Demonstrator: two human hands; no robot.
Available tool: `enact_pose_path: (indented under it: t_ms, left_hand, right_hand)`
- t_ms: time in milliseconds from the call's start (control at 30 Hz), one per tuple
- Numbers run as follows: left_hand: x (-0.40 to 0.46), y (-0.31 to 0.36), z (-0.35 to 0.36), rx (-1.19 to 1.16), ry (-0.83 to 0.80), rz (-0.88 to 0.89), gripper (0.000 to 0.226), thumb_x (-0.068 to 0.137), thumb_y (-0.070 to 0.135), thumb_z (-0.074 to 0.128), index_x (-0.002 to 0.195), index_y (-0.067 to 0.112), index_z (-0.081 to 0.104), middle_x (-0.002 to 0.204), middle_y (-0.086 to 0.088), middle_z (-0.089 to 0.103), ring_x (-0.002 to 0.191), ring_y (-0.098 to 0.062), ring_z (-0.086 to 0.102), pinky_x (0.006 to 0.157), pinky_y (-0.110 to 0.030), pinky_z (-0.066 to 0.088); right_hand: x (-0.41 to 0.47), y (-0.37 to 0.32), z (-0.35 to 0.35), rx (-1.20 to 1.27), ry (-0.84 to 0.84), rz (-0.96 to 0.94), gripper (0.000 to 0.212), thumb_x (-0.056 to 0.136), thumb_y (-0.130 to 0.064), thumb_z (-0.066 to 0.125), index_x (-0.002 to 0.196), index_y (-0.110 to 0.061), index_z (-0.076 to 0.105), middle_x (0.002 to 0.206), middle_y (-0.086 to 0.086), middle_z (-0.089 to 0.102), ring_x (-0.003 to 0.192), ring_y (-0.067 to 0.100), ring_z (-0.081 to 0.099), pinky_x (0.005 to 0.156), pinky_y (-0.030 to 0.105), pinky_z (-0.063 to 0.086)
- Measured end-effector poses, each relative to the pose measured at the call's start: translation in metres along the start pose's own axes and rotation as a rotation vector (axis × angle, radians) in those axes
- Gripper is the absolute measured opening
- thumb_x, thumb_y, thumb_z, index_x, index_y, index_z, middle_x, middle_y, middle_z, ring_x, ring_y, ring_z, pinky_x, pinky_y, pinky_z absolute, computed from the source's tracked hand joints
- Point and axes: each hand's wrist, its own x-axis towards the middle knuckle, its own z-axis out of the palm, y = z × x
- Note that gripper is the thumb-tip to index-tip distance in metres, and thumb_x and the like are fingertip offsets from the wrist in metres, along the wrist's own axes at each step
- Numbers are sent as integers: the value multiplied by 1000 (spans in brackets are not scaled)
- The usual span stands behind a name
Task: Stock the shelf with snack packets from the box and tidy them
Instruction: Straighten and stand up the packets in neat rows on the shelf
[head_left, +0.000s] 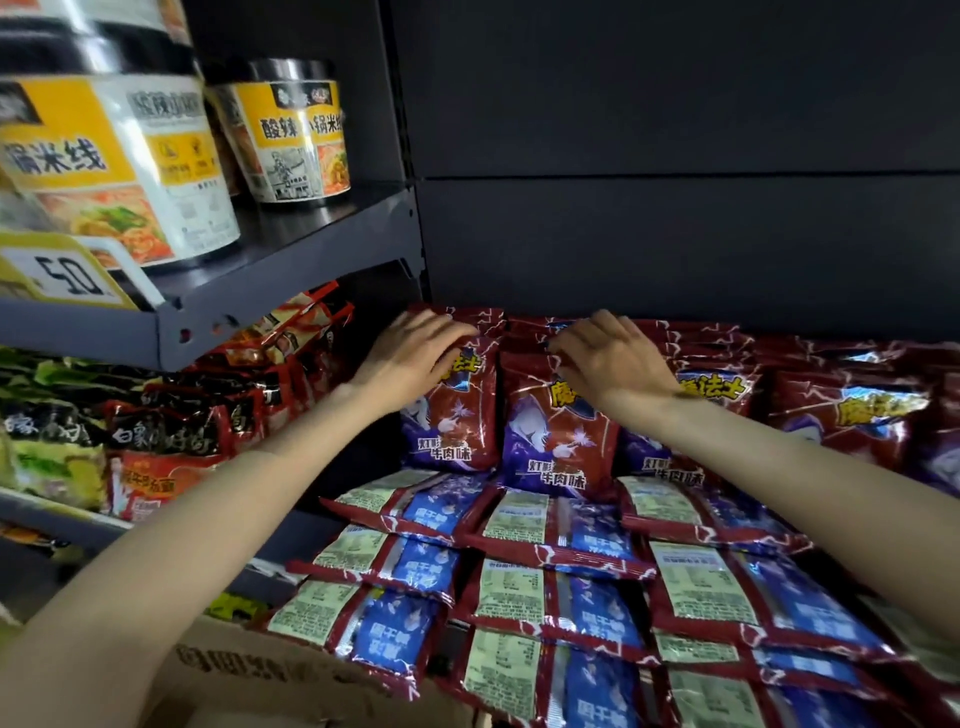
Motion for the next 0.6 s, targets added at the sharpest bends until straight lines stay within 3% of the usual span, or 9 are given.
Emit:
enact_pose_path:
  t_ms: [100, 167, 267, 400, 600]
  left_hand:
    - [-16, 11, 4, 71, 130, 98, 50, 86, 36, 61, 130, 16, 49, 132, -7, 50, 119, -26, 48, 102, -46, 36]
    - [-26, 15, 7, 116, 10, 115, 77, 76, 60, 60, 137, 19, 38, 148, -9, 32, 136, -28, 29, 110, -54, 22]
    - [-35, 14, 18, 226, -253, 45, 120, 58, 85, 48, 150, 25, 1, 157, -8, -10, 143, -27, -14, 110, -63, 0]
    - [-39, 7, 28, 233, -380, 24, 136, 56, 83, 59, 146, 23, -24, 151, -4, -34, 139, -22, -30, 108, -65, -7]
    - [-28, 9, 27, 211, -453, 98, 136, 60, 79, 61, 143, 20, -30, 148, 0, -40, 136, -19, -36, 110, -59, -15]
  right_hand:
    - [-21, 3, -1, -138, 114, -240, 30, 84, -30, 62, 108, -12, 63, 114, 10, 61, 104, 31, 56, 82, 42, 47]
    - [-38, 2, 1, -185, 71, -375, 41, 80, -42, 67, 111, -15, 62, 126, 10, 58, 120, 33, 51, 94, 45, 44]
    - [-48, 3, 9, -253, -154, -407, 82, 73, -63, 59, 138, -16, 45, 151, 12, 34, 142, 34, 23, 113, 51, 18]
    - [-45, 0, 25, -348, -282, -394, 115, 66, -74, 60, 147, -9, 10, 158, 16, 9, 145, 35, -1, 116, 52, 8]
    - [-40, -10, 44, -460, -312, -336, 123, 73, -79, 47, 146, -1, -13, 152, 28, -16, 140, 44, -17, 114, 54, -8]
